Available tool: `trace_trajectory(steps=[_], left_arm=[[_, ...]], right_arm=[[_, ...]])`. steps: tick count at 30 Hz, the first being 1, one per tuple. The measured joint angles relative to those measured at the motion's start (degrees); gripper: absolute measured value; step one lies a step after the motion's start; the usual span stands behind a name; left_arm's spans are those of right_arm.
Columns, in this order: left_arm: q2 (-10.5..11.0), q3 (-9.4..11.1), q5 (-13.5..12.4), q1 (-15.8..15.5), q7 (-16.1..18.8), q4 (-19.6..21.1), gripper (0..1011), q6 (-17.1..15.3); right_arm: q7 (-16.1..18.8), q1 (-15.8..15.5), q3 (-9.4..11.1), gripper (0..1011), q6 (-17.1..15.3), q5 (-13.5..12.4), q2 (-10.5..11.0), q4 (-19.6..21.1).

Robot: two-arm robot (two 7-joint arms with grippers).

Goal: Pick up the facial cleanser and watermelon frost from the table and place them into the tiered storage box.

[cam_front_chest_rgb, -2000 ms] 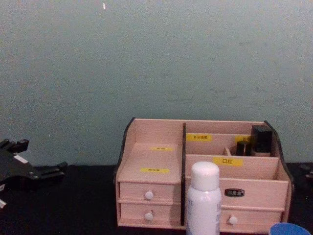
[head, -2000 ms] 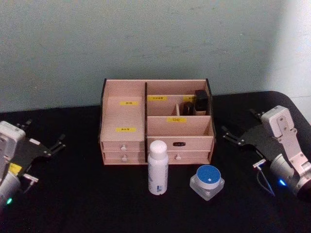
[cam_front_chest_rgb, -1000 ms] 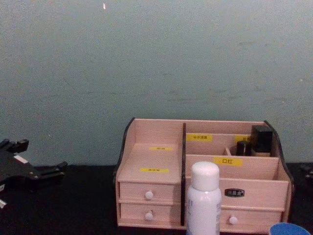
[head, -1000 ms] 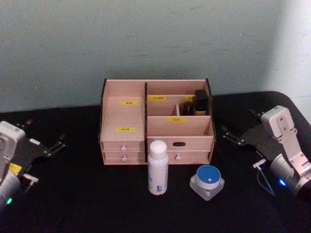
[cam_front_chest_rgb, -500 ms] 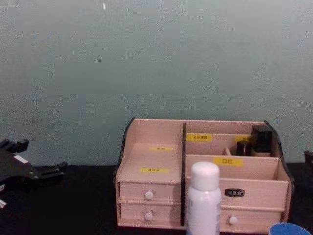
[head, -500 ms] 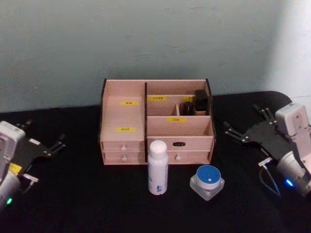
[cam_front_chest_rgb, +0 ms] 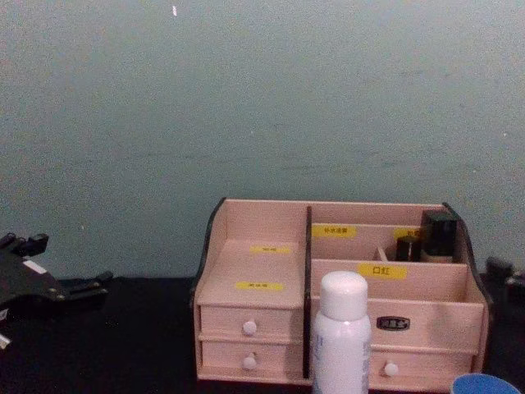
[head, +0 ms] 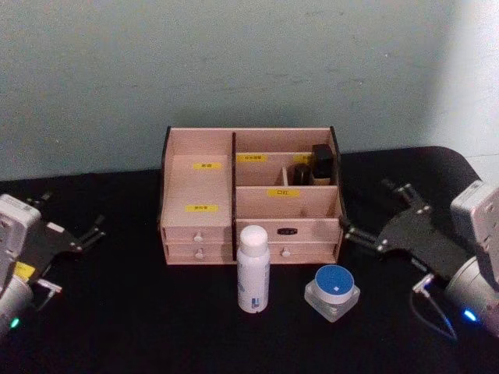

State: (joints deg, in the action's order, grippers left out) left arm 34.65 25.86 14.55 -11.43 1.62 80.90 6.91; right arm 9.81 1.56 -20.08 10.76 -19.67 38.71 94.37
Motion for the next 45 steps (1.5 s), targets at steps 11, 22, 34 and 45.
trace_trajectory(steps=[11, 22, 34, 45], left_arm=[[0.00, 0.00, 0.00, 0.00, 0.00, 0.00, 1001, 0.00], [0.00, 0.00, 0.00, 0.00, 0.00, 0.00, 1001, 0.00], [0.00, 0.00, 0.00, 0.00, 0.00, 0.00, 1001, 0.00], [0.00, 0.00, 0.00, 0.00, 0.00, 0.00, 1001, 0.00]], right_arm=[[10.27, 0.40, -3.11, 1003, -0.43, -1.55, 0.12, -0.04], [17.20, 2.50, -5.10, 1002, -2.24, -2.56, -1.69, -2.66], [19.78, 5.63, -6.14, 1002, -4.45, -2.01, -6.19, -7.11], [22.33, 8.15, -6.82, 1002, -4.95, -1.01, -9.41, -10.30]])
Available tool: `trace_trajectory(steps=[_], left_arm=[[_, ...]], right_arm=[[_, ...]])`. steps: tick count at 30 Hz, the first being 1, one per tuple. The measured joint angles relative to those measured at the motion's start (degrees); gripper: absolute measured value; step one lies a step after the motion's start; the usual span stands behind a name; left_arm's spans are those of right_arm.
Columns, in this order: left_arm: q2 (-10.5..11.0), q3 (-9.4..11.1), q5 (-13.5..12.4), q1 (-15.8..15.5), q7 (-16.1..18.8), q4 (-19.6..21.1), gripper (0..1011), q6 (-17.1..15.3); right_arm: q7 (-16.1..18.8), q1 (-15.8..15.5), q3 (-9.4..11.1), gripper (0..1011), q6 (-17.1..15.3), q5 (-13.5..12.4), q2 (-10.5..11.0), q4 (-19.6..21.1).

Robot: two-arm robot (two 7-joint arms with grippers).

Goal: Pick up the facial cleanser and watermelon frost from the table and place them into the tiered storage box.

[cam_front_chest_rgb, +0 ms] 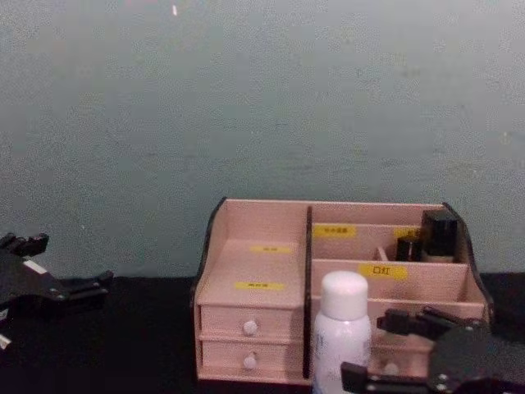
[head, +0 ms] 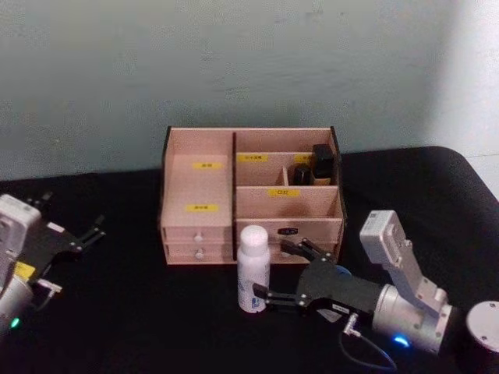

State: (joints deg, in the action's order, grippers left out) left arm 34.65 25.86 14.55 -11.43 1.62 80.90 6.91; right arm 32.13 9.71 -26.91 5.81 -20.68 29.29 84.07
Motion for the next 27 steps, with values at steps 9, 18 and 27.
trace_trajectory(steps=[9, 18, 27], left_arm=[[0.00, 0.00, 0.00, 0.00, 0.00, 0.00, 1001, 0.00], [0.00, 0.00, 0.00, 0.00, 0.00, 0.00, 1001, 0.00], [0.00, 0.00, 0.00, 0.00, 0.00, 0.00, 1001, 0.00]], right_arm=[[1.00, 2.13, -0.68, 1002, -0.51, 0.34, -2.26, -2.48], [1.24, 3.84, -1.12, 1002, -1.14, 0.37, -3.92, -4.76], [1.61, 5.13, -1.62, 1002, -2.28, 0.26, -4.74, -6.49]])
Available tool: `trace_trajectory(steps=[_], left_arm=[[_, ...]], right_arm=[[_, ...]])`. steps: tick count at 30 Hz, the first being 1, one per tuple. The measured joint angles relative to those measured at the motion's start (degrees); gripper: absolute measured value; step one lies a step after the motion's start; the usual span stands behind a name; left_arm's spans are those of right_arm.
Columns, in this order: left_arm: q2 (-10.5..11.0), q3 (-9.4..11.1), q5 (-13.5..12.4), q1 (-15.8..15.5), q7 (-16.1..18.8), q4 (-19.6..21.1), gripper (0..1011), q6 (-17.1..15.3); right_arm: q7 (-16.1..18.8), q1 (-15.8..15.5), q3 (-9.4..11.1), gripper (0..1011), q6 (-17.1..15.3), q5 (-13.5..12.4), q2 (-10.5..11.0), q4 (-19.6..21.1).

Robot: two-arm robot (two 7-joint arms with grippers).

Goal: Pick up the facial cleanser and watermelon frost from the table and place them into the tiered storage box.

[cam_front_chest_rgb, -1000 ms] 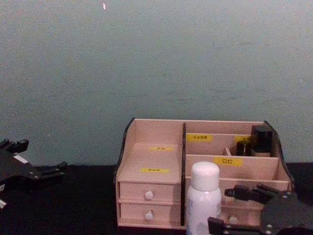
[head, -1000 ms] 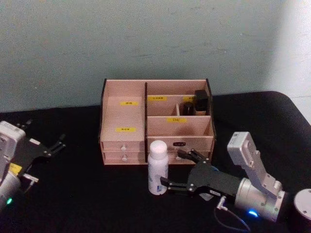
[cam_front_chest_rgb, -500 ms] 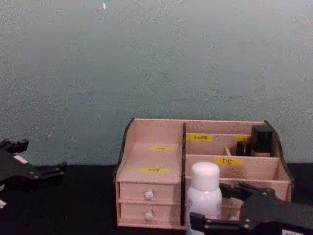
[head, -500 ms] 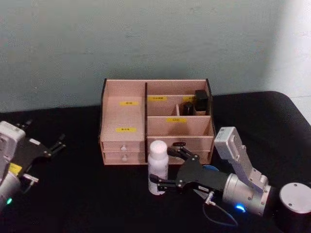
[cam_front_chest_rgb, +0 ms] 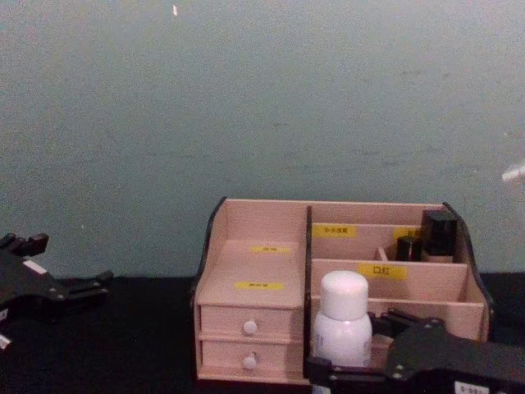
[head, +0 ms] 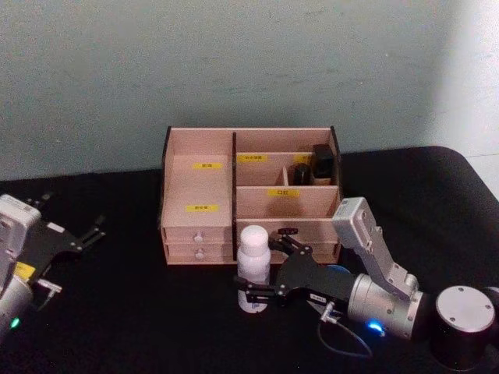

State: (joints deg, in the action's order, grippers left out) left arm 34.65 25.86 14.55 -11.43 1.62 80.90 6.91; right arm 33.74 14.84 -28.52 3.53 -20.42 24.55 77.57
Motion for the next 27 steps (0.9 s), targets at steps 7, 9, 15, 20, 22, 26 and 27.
trace_trajectory(steps=[7, 9, 15, 20, 22, 26, 27], left_arm=[[0.00, 0.00, 0.00, 0.00, 0.00, 0.00, 1002, 0.00], [0.00, 0.00, 0.00, 0.00, 0.00, 0.00, 1001, 0.00], [0.00, 0.00, 0.00, 0.00, 0.00, 0.00, 1001, 0.00], [0.00, 0.00, 0.00, 0.00, 0.00, 0.00, 1001, 0.00], [0.00, 0.00, 0.00, 0.00, 0.00, 0.00, 1001, 0.00], [0.00, 0.00, 0.00, 0.00, 0.00, 0.00, 1001, 0.00], [0.00, 0.00, 0.00, 0.00, 0.00, 0.00, 1001, 0.00]], right_arm=[[-0.10, 0.30, -0.06, 1002, -1.00, -0.33, -0.18, -0.26], [-0.10, 0.30, -0.05, 1002, -0.99, -0.33, -0.18, -0.26], [-0.13, 0.26, -0.03, 1002, -0.89, -0.33, -0.15, -0.24], [-0.15, 0.23, 0.00, 1002, -0.77, -0.31, -0.13, -0.21], [-0.16, 0.22, 0.00, 1002, -0.74, -0.31, -0.13, -0.21], [-0.18, 0.20, 0.00, 1002, -0.67, -0.28, -0.10, -0.18], [-0.18, 0.20, 0.00, 1003, -0.66, -0.28, -0.10, -0.17]])
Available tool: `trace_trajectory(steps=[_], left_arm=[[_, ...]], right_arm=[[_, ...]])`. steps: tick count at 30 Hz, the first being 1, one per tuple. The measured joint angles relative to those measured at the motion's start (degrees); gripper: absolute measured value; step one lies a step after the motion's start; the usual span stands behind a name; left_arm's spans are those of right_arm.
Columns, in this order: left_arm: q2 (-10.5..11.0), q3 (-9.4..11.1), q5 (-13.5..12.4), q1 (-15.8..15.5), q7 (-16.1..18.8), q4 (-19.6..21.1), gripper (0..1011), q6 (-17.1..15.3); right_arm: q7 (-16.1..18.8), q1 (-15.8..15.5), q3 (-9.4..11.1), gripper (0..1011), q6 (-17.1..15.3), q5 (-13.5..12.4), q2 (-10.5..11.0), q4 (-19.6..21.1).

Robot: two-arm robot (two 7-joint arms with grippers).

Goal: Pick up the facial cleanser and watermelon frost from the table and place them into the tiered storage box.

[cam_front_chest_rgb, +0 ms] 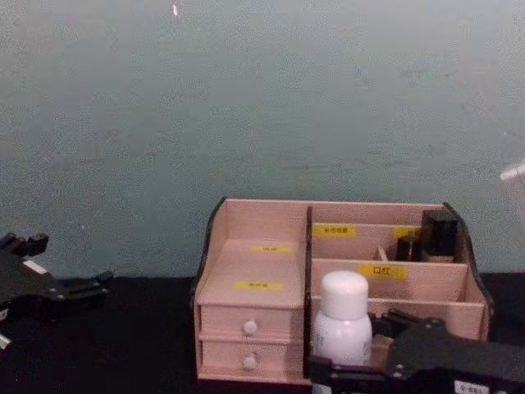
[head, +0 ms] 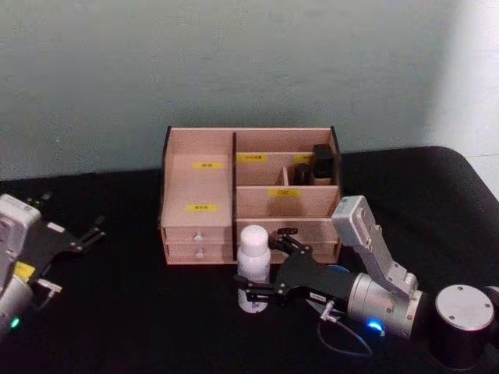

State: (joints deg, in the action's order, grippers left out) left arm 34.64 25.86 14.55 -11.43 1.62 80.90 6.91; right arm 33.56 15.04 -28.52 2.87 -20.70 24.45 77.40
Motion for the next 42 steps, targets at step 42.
trace_trajectory(steps=[42], left_arm=[[0.00, 0.00, 0.00, 0.00, 0.00, 0.00, 1001, 0.00]], right_arm=[[1.28, -0.44, 0.70, 593, -0.47, -1.25, 1.86, 3.20]])
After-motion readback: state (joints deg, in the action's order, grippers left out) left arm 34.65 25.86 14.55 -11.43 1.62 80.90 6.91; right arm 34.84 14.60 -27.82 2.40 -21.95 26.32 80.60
